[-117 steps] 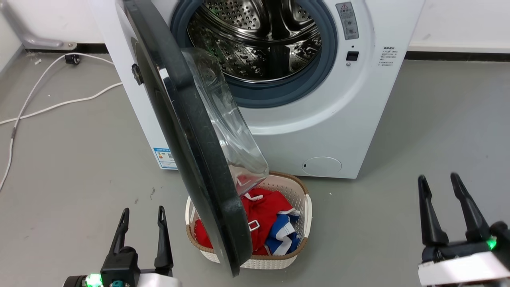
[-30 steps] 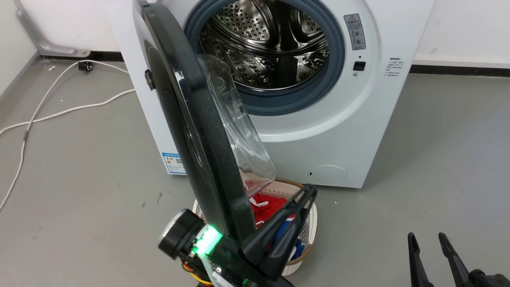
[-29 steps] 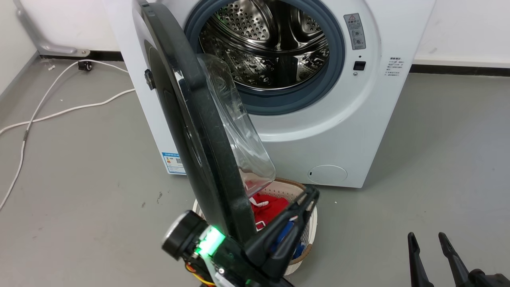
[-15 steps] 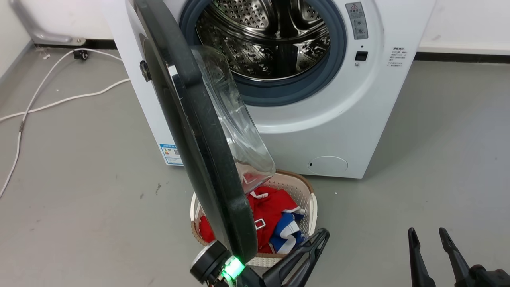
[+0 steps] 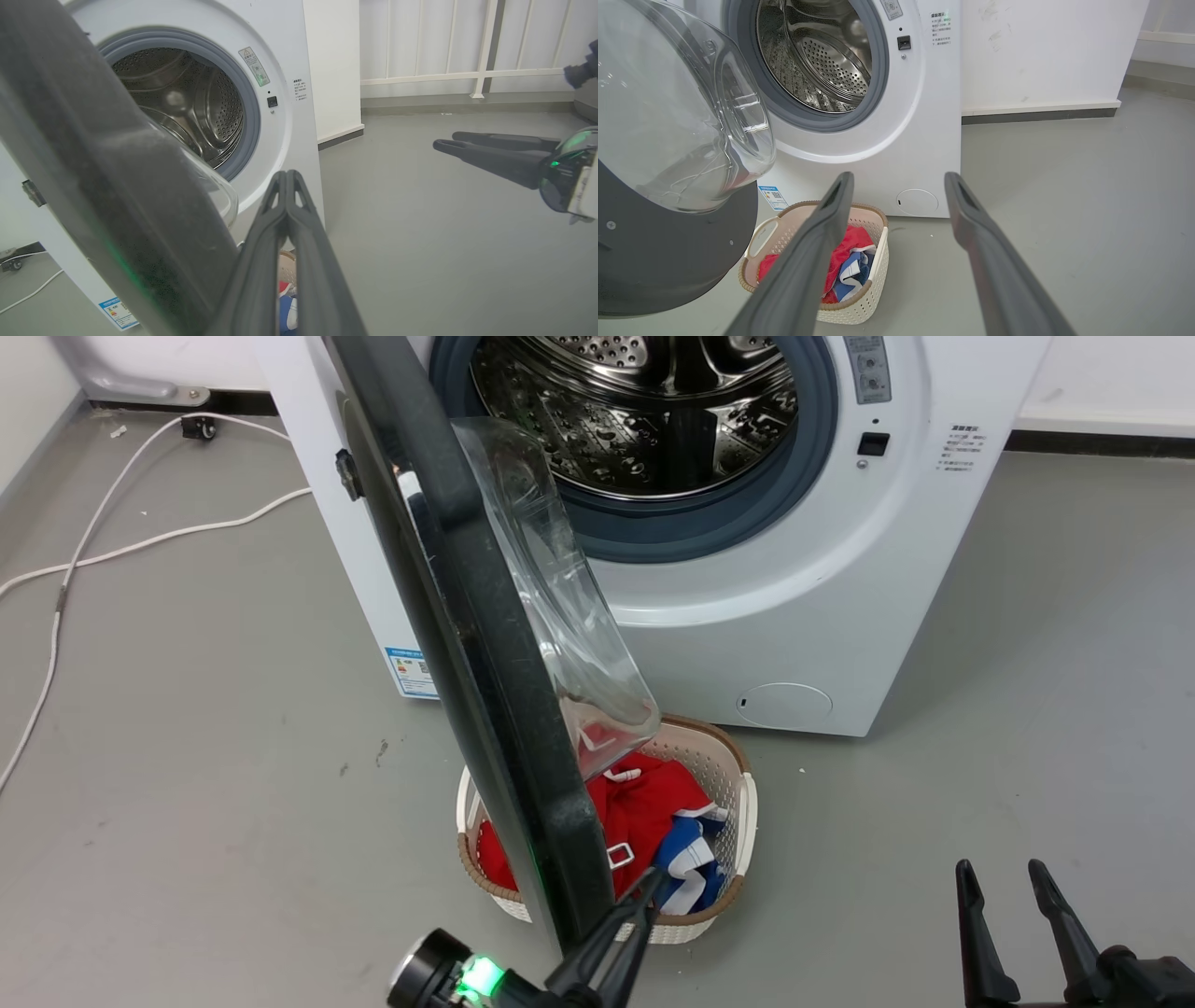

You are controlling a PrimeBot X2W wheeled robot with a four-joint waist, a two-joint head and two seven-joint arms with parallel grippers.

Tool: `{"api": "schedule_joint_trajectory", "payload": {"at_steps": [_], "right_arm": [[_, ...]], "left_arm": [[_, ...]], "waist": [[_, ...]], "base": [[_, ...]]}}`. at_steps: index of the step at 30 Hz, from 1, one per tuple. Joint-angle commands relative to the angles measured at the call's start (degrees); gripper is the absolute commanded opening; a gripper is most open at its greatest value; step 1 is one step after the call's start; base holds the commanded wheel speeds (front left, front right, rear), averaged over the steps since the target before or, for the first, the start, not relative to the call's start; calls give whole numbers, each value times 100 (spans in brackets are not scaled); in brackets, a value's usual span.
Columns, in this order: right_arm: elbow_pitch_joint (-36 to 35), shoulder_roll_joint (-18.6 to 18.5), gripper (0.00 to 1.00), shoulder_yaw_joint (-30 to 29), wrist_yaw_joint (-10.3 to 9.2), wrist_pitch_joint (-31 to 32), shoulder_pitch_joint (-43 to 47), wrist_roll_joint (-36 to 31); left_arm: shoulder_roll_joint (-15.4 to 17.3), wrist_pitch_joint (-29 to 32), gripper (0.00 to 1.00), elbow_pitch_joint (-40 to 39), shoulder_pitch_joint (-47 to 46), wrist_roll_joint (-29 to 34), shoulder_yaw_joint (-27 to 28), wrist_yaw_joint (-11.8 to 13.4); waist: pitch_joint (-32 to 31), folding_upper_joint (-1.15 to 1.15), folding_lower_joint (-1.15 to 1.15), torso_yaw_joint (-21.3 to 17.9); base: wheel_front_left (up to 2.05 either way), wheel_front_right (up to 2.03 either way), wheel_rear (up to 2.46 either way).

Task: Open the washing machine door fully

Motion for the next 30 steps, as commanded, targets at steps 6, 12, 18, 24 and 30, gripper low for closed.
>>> {"api": "schedule_joint_trajectory", "payload": {"at_steps": [6,12,18,24,30], "right_arm": [[52,9,100,41,1,-12,-3,42],[68,9,100,56,1,-12,51,41],[66,8,100,67,1,-12,90,62],[50,9,100,44,1,-12,120,41],[40,9,100,2,1,-12,136,5]], "left_arm": [[159,-13,0,63,147,-80,369,205],[364,4,0,37,259,-127,763,403],[459,3,0,-63,462,-179,1092,581],[526,-1,0,-184,674,-223,1415,742],[592,-2,0,-266,766,-253,1746,845]], "waist": [[-39,0,0,166],[-88,0,0,306],[-105,0,0,454],[-72,0,0,602],[-42,0,0,720]], "base": [[0,0,0],[0,0,0],[0,0,0],[0,0,0],[0,0,0]]}}
